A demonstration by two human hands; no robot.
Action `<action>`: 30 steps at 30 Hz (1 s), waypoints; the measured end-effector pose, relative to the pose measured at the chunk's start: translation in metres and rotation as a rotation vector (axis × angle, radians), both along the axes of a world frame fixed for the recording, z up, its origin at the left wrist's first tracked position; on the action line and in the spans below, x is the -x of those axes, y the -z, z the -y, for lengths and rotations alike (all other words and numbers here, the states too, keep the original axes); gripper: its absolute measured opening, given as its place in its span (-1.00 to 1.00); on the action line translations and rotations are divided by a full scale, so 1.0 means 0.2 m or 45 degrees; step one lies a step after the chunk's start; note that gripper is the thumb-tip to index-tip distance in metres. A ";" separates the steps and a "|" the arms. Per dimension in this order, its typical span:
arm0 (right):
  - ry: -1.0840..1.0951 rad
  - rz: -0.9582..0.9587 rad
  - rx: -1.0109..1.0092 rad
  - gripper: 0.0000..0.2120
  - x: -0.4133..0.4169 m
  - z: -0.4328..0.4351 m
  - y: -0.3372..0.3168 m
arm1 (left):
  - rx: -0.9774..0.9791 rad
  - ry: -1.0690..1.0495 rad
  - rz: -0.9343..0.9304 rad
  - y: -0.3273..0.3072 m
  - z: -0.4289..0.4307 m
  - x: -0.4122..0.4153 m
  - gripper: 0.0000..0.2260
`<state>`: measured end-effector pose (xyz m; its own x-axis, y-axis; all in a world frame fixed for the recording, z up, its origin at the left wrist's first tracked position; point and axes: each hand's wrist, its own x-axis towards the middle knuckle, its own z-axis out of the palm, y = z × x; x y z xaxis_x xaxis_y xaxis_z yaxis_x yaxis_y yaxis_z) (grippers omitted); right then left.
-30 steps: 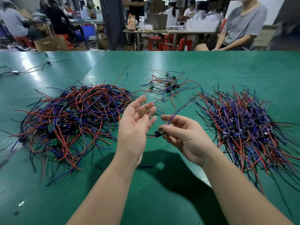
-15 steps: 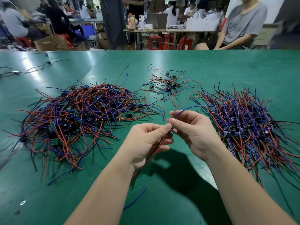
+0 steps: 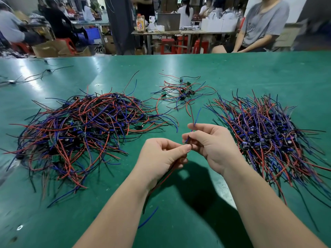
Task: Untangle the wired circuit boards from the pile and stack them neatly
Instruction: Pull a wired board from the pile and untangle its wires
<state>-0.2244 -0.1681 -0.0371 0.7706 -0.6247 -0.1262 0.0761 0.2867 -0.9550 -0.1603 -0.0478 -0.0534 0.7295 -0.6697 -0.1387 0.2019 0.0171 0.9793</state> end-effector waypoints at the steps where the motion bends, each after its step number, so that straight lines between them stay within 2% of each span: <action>1: -0.002 -0.002 0.006 -0.83 0.00 0.00 0.00 | -0.001 -0.013 0.010 0.00 0.00 0.00 -0.85; 7: -0.195 -0.047 0.001 -0.86 0.02 0.01 0.01 | 0.033 -0.075 0.082 0.02 0.01 0.00 -0.86; 11: -0.179 -0.065 -0.016 -0.94 0.02 0.02 0.00 | -0.008 0.013 0.129 0.01 0.00 0.00 -0.80; 16: 0.048 -0.005 -0.045 -0.83 0.04 0.09 -0.06 | -0.091 0.143 0.105 0.02 -0.01 0.01 -0.87; 21: 0.287 0.074 -0.097 -0.81 0.08 0.20 -0.08 | -0.148 0.225 0.103 0.03 -0.01 0.00 -0.86; 27: 0.209 0.032 -0.125 -0.86 0.09 0.22 -0.08 | -0.127 0.118 0.117 0.03 -0.01 0.02 -0.86; 30: 0.044 -0.032 -0.115 -0.91 0.10 0.19 -0.08 | -0.088 0.058 0.115 0.02 0.00 0.01 -0.85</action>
